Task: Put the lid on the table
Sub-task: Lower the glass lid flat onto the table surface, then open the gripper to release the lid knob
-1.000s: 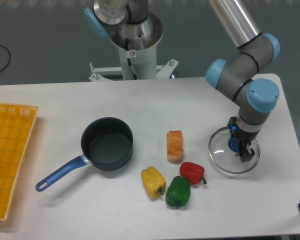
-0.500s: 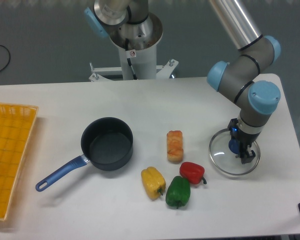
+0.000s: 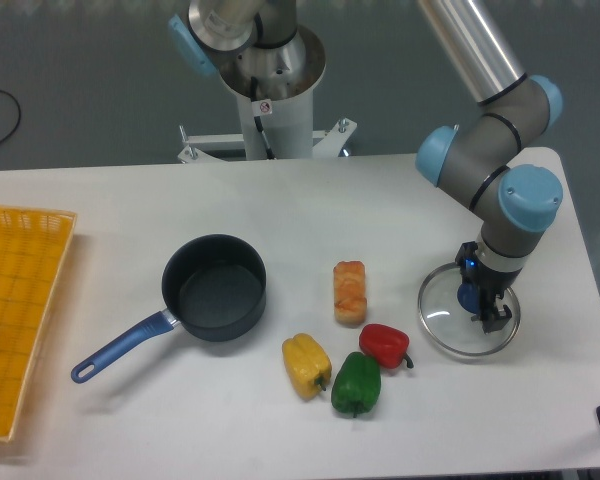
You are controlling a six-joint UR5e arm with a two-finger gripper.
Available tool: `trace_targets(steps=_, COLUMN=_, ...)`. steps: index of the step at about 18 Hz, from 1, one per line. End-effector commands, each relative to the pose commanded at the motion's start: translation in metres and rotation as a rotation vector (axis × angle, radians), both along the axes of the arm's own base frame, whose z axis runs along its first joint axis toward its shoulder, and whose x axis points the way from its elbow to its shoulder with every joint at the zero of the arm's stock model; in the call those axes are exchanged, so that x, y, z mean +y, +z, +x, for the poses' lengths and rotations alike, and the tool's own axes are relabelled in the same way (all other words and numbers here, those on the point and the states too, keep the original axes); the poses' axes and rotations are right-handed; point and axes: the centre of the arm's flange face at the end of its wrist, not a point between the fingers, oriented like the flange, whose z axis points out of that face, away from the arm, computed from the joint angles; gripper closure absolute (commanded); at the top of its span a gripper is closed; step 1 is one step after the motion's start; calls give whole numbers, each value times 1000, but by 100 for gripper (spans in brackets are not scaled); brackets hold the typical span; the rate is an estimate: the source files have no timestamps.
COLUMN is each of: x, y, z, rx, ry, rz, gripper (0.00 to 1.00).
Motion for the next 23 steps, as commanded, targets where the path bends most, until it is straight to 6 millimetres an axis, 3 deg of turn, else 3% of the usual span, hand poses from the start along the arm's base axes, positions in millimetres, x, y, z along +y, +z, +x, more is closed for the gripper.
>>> trace_targets(steps=23, x=2, y=-8, z=-2, rx=16, ry=0, rz=6, gripper=44)
